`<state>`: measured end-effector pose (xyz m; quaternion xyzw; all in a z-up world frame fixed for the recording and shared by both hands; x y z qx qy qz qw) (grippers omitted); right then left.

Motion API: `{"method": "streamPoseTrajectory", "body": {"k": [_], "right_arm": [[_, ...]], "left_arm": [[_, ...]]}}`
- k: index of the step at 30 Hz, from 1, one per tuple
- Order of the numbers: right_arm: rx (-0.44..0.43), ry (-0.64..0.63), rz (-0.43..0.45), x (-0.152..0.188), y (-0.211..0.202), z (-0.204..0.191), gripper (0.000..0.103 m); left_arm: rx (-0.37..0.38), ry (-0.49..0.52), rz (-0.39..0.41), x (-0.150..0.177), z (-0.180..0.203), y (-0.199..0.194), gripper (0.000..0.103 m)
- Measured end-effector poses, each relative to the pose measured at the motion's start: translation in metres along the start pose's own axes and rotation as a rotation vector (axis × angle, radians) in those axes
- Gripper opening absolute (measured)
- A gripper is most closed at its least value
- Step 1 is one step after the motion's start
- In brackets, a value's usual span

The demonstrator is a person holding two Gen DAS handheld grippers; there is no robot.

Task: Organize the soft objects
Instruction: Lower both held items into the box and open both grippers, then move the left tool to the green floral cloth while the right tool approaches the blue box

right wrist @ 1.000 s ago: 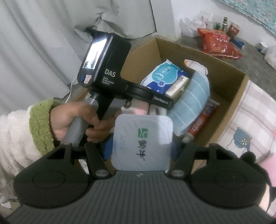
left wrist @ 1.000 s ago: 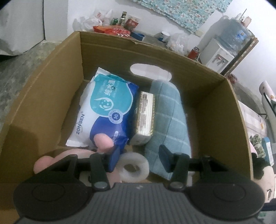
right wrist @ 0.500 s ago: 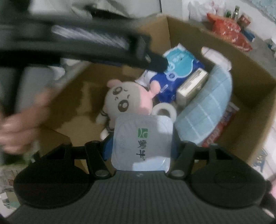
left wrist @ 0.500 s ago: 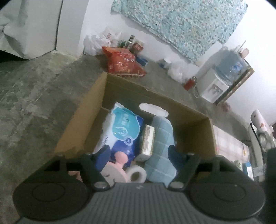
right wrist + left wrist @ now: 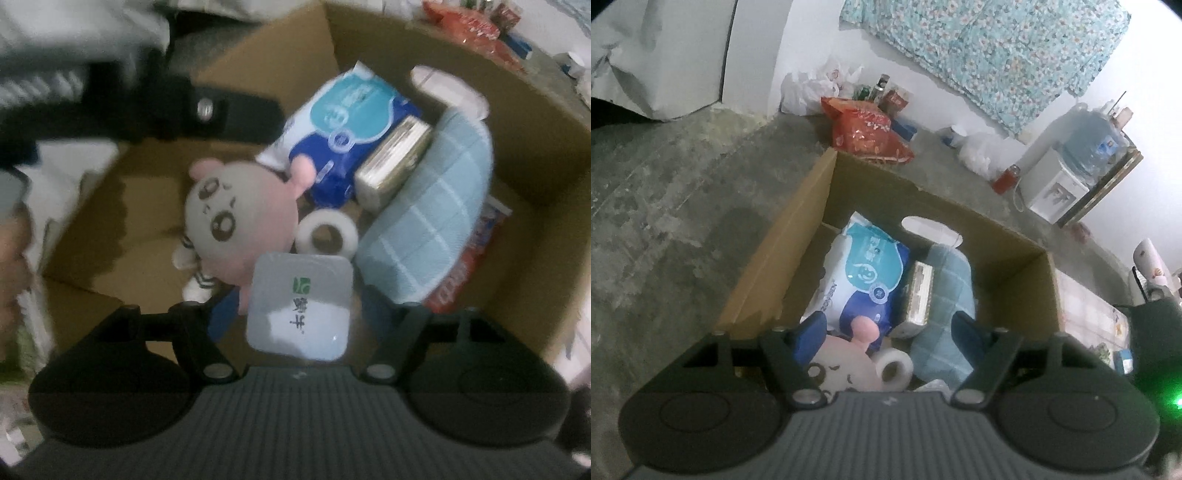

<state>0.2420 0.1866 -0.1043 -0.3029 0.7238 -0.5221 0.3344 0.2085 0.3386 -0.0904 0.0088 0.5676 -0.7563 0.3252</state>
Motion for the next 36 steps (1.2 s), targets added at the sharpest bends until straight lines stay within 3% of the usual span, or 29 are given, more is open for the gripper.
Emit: {"method": "streamPoseTrajectory", "body": {"k": [7, 17, 27, 36], "right_arm": [[-0.066, 0.063, 0.190, 0.058, -0.085, 0.012, 0.079], [0.052, 0.146, 0.492, 0.211, -0.199, 0.025, 0.088], [0.157, 0.258, 0.663, 0.332, -0.261, 0.041, 0.099], [0.180, 0.295, 0.733, 0.399, -0.283, 0.051, 0.100]], "left_arm": [[-0.015, 0.045, 0.048, 0.016, 0.023, -0.034, 0.078], [-0.099, 0.216, 0.131, 0.088, 0.111, -0.093, 0.094], [-0.118, 0.341, 0.186, 0.156, 0.183, -0.129, 0.097], [-0.156, 0.429, 0.230, 0.196, 0.229, -0.142, 0.100]]}}
Point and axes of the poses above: each gripper's, at about its wrist camera, not at the fingertips, and y roughly the way its jaws point, z to its right, x to its underside, the point moved 6 cm from there along y, roughly the way its jaws point, and after that the axes turned 11 degrees about -z, right-handed, at the moved point
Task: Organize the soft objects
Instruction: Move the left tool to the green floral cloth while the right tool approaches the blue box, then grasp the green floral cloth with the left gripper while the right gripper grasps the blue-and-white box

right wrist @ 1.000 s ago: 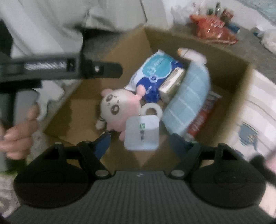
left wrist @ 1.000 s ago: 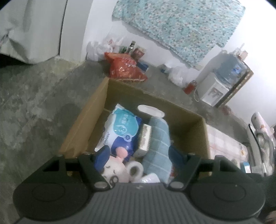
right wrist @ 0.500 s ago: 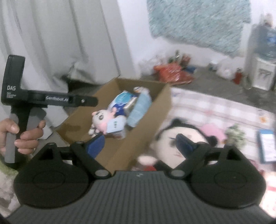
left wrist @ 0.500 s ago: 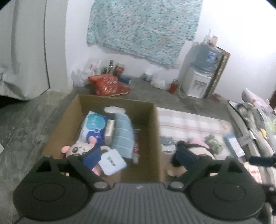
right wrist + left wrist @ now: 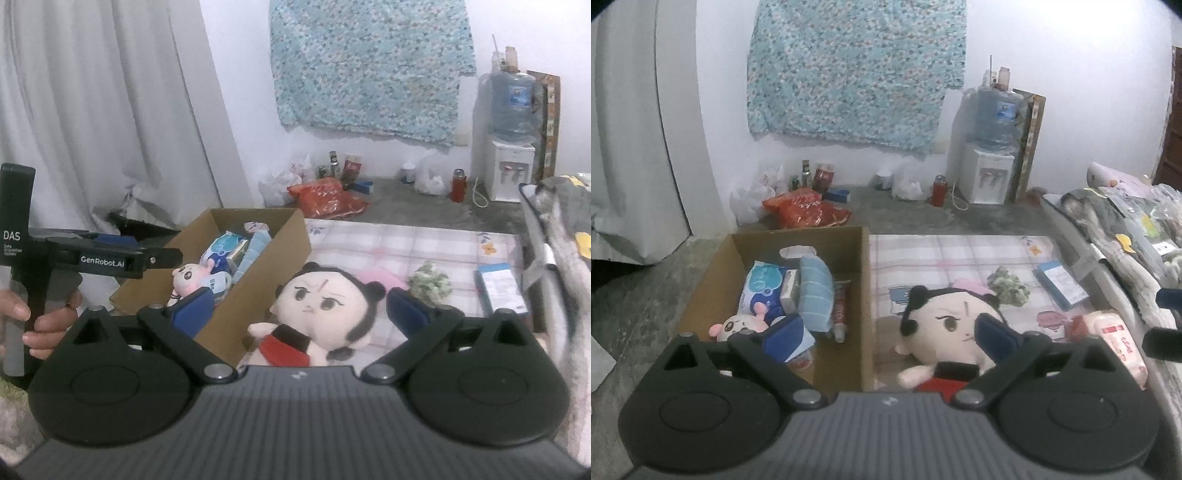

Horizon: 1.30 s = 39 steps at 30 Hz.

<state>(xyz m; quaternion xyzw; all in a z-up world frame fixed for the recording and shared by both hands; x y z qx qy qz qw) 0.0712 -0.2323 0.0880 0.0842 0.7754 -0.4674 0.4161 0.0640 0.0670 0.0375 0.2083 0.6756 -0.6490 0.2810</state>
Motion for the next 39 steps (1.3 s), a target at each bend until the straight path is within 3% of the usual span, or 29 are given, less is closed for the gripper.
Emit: {"method": "streamPoseTrajectory", "body": {"k": [4, 8, 14, 17, 24, 29, 32, 36, 39], "right_arm": [[0.017, 0.031, 0.032, 0.012, -0.017, 0.019, 0.100], [0.030, 0.096, 0.046, 0.029, -0.024, 0.046, 0.101], [0.044, 0.187, 0.028, 0.051, -0.004, 0.086, 0.101], [0.044, 0.218, 0.029, 0.051, 0.011, 0.108, 0.101], [0.023, 0.322, 0.066, 0.031, 0.056, 0.169, 0.100], [0.069, 0.329, 0.052, 0.021, 0.097, 0.199, 0.099], [0.090, 0.317, 0.042, 0.018, 0.116, 0.212, 0.099], [0.158, 0.250, 0.021, 0.005, 0.138, 0.230, 0.099], [0.233, 0.184, -0.043, -0.011, 0.162, 0.253, 0.099]], "left_arm": [[-0.004, 0.027, 0.008, 0.008, 0.022, 0.000, 0.100], [0.044, 0.097, 0.020, 0.018, 0.051, 0.013, 0.100], [0.113, 0.227, -0.005, 0.029, 0.107, 0.051, 0.100], [0.113, 0.294, -0.005, 0.027, 0.132, 0.072, 0.100], [0.135, 0.344, -0.057, -0.020, 0.167, 0.124, 0.100], [0.247, 0.304, -0.230, -0.066, 0.189, 0.190, 0.100], [0.267, 0.281, -0.337, -0.082, 0.205, 0.238, 0.100], [0.250, 0.262, -0.474, -0.092, 0.221, 0.303, 0.100], [0.222, 0.250, -0.532, -0.096, 0.225, 0.340, 0.097]]}}
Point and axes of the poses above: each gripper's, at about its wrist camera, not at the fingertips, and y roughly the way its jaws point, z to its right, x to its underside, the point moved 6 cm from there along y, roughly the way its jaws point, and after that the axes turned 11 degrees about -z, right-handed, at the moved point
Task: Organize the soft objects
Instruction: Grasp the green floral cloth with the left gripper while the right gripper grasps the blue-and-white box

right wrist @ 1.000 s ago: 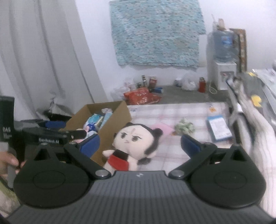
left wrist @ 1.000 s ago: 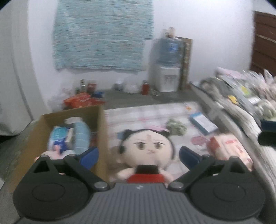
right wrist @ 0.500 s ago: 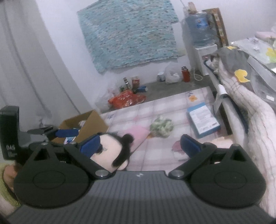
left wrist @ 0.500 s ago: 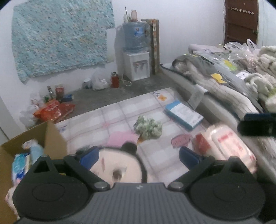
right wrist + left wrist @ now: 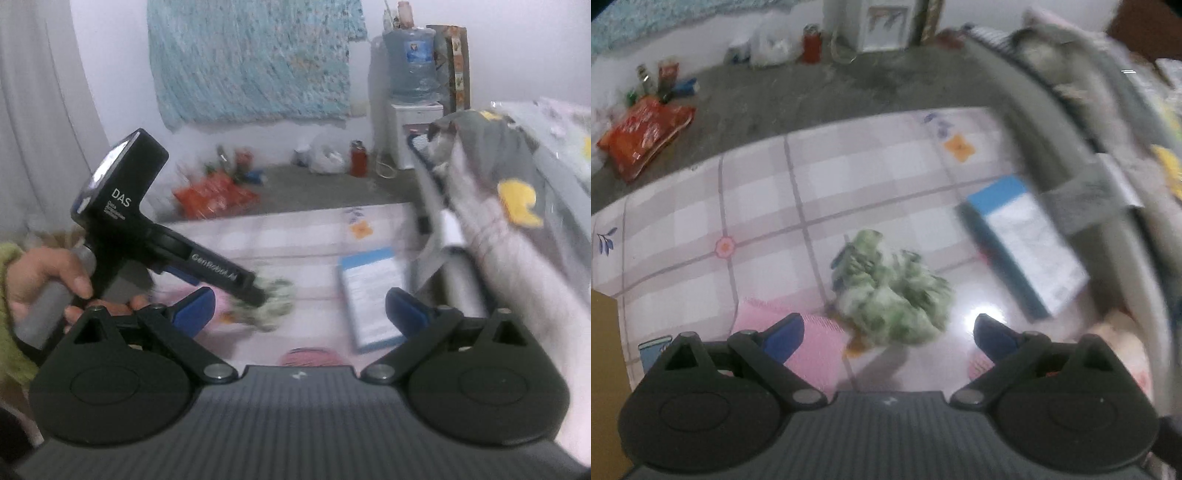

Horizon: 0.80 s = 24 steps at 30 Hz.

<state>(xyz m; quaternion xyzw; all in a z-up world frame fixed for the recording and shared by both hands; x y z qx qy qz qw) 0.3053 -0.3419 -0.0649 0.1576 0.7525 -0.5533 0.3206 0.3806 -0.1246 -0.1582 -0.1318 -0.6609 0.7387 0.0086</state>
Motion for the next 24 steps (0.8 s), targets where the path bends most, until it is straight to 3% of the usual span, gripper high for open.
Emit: {"method": "streamPoseTrajectory", "body": {"k": [7, 12, 17, 20, 22, 23, 24], "right_arm": [[0.040, -0.086, -0.174, -0.024, 0.083, 0.030, 0.099], [0.096, -0.088, -0.237, -0.027, 0.129, 0.050, 0.099], [0.121, -0.154, -0.274, -0.025, 0.156, 0.044, 0.099], [0.170, -0.188, -0.308, -0.021, 0.170, 0.040, 0.099], [0.212, -0.206, -0.311, -0.017, 0.172, 0.040, 0.087], [0.225, -0.210, -0.309, -0.016, 0.170, 0.039, 0.070], [0.219, -0.209, -0.312, -0.016, 0.169, 0.039, 0.071]], "left_arm": [[-0.016, -0.038, -0.069, -0.025, -0.011, 0.042, 0.090], [-0.008, -0.020, -0.077, -0.028, -0.009, 0.049, 0.086], [-0.036, -0.003, -0.057, -0.030, -0.006, 0.047, 0.061], [-0.048, -0.006, -0.043, -0.030, -0.007, 0.044, 0.038], [-0.041, -0.013, -0.038, -0.029, -0.008, 0.042, 0.023], [-0.032, -0.018, -0.039, -0.029, -0.008, 0.042, 0.022], [-0.024, -0.022, -0.040, -0.029, -0.008, 0.042, 0.020]]}}
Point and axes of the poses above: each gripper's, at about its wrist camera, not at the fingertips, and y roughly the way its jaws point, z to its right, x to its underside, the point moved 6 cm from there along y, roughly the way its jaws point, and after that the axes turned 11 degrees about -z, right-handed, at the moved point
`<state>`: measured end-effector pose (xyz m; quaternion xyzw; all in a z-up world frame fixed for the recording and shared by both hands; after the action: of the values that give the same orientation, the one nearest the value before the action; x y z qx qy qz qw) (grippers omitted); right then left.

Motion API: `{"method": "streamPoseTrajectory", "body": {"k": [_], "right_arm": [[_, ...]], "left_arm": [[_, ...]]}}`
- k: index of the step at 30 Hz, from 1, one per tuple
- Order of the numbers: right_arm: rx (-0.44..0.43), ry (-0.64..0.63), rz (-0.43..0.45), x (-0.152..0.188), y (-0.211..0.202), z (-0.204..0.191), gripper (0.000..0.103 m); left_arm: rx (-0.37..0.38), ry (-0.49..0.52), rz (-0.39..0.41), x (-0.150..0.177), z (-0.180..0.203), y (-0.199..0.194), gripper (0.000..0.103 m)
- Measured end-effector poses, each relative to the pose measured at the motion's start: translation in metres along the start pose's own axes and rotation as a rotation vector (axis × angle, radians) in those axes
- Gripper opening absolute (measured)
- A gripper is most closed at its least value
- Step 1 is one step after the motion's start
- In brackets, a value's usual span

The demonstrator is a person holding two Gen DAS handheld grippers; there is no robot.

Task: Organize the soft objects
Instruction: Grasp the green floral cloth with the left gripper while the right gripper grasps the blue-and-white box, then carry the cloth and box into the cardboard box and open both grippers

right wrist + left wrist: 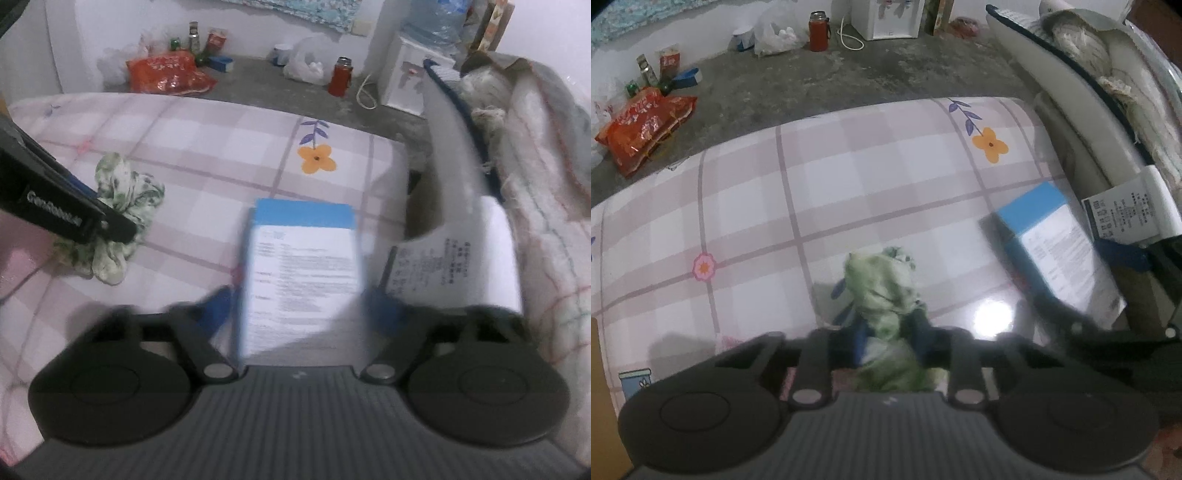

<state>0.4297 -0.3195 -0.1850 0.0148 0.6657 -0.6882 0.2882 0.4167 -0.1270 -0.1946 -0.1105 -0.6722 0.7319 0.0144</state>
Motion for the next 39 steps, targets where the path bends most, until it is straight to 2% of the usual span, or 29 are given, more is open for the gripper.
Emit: {"method": "streamPoseTrajectory", "body": {"k": [1, 5, 10, 15, 20, 25, 31, 36, 39], "right_arm": [[-0.021, 0.006, -0.002, 0.001, -0.002, 0.000, 0.071], [-0.043, 0.013, -0.004, 0.007, -0.010, -0.003, 0.071], [-0.075, 0.076, 0.050, 0.013, -0.038, 0.001, 0.070], [-0.105, 0.150, 0.130, 0.023, -0.086, 0.003, 0.071], [-0.151, 0.219, 0.226, 0.047, -0.149, -0.002, 0.071], [-0.216, 0.259, 0.315, 0.080, -0.212, -0.027, 0.071], [-0.338, 0.264, 0.399, 0.106, -0.276, -0.071, 0.071], [-0.458, 0.198, 0.421, 0.110, -0.312, -0.122, 0.071], [-0.526, 0.137, 0.423, 0.103, -0.329, -0.160, 0.071]], "left_arm": [[0.004, -0.001, -0.001, 0.000, 0.000, 0.000, 0.016], [0.001, -0.006, 0.013, 0.003, 0.001, -0.007, 0.014], [0.017, -0.021, 0.038, 0.010, 0.002, -0.023, 0.013], [0.058, -0.020, 0.098, 0.025, 0.007, -0.058, 0.012], [0.103, -0.003, 0.171, 0.051, 0.014, -0.103, 0.012], [0.177, 0.016, 0.267, 0.095, 0.014, -0.162, 0.012], [0.215, -0.011, 0.373, 0.164, -0.005, -0.223, 0.012], [0.214, -0.100, 0.468, 0.226, -0.051, -0.269, 0.012], [0.187, -0.178, 0.508, 0.262, -0.089, -0.289, 0.012]]}}
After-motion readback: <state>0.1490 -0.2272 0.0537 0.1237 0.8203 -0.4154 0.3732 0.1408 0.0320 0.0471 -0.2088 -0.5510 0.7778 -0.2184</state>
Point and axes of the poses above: each gripper's, at about its wrist camera, not at the fingertips, and y roughly the way its jaws point, z to its right, x to its underside, the point moved 6 cm from there along y, roughly the way its jaws point, and after that the axes turned 11 degrees about -z, right-handed, at the moved point
